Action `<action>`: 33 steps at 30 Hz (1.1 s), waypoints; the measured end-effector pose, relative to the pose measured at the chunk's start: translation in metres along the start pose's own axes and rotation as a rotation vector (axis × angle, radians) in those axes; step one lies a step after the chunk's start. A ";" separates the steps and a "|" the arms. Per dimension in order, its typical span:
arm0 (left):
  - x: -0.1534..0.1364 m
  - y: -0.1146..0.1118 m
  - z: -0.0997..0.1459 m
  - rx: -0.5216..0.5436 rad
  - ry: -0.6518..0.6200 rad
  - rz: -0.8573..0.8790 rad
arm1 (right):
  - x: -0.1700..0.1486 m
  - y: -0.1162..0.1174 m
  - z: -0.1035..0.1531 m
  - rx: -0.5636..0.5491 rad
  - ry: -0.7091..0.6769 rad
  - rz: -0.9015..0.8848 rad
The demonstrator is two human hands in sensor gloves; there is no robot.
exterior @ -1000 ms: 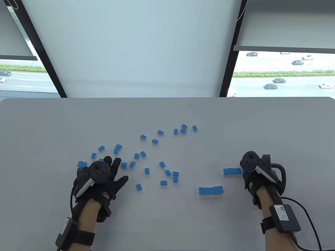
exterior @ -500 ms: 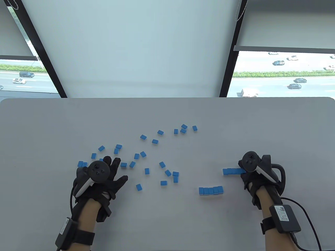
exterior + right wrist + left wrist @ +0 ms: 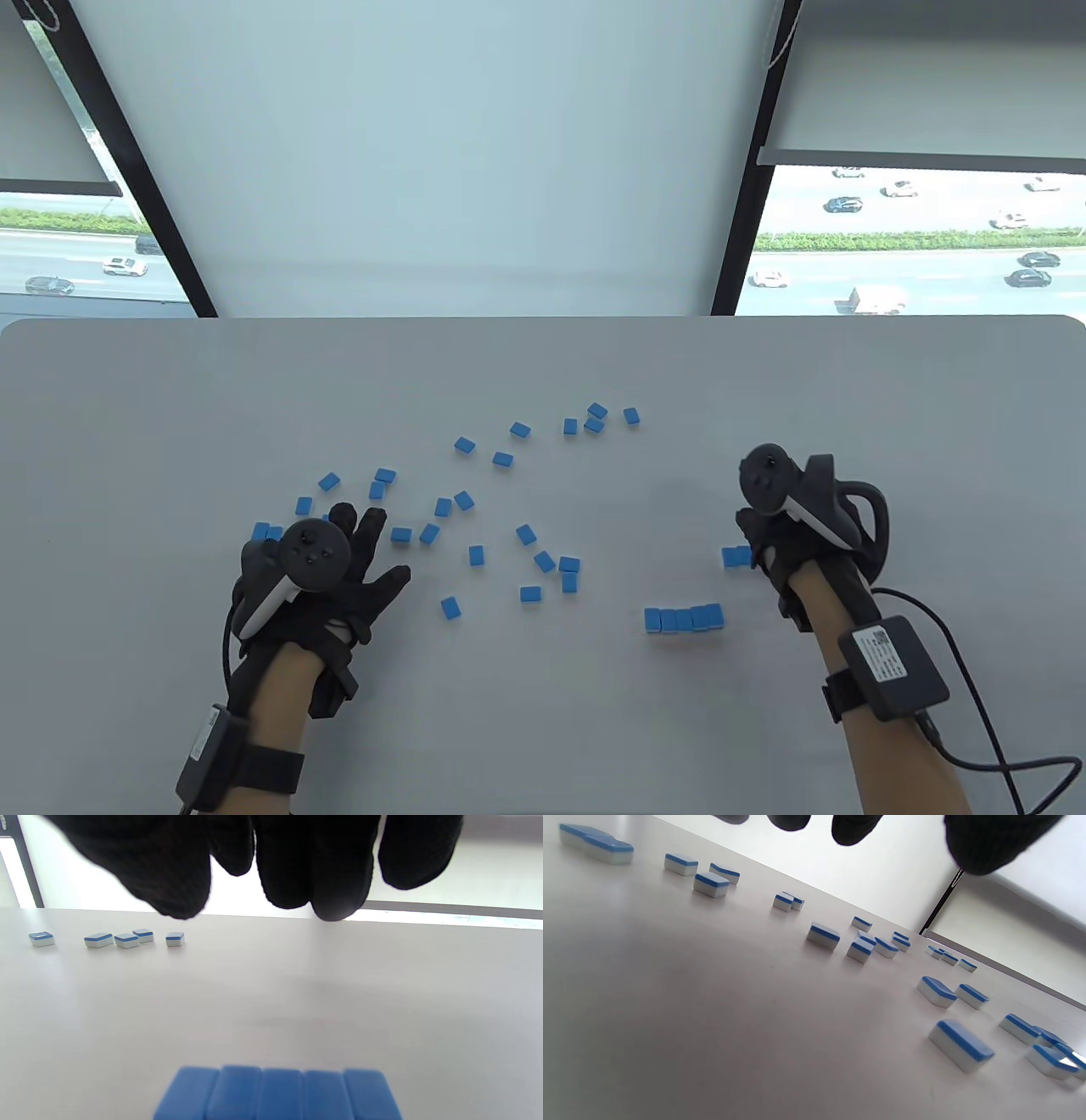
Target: Build mahjong tile wall
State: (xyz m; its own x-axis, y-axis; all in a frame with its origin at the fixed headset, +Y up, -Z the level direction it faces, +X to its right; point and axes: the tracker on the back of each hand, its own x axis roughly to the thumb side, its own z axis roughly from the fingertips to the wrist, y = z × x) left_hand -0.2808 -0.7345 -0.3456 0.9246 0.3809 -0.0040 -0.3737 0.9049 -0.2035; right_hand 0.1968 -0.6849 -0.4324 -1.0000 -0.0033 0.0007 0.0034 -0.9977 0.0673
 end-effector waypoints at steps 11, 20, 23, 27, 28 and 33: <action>-0.006 0.000 0.000 -0.004 0.018 0.013 | 0.093 0.022 -0.129 0.125 -0.039 0.090; -0.009 -0.001 -0.002 -0.006 0.034 0.031 | 0.105 0.055 -0.166 0.190 0.010 0.105; -0.010 0.000 -0.002 -0.003 0.036 0.033 | 0.103 0.057 -0.169 0.188 0.024 0.085; -0.009 0.000 -0.002 -0.005 0.034 0.029 | 0.101 0.058 -0.171 0.189 0.014 0.083; -0.009 0.000 -0.002 -0.005 0.032 0.027 | 0.101 0.058 -0.169 0.184 0.003 0.089; -0.006 0.001 -0.001 0.001 0.019 0.028 | 0.094 0.045 -0.150 0.176 -0.046 0.134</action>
State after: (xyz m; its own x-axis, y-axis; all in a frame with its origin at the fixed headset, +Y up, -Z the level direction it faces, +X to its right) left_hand -0.2871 -0.7360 -0.3465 0.9149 0.4027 -0.0284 -0.3998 0.8941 -0.2020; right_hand 0.1029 -0.7403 -0.5793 -0.9896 -0.1276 0.0661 0.1398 -0.9614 0.2369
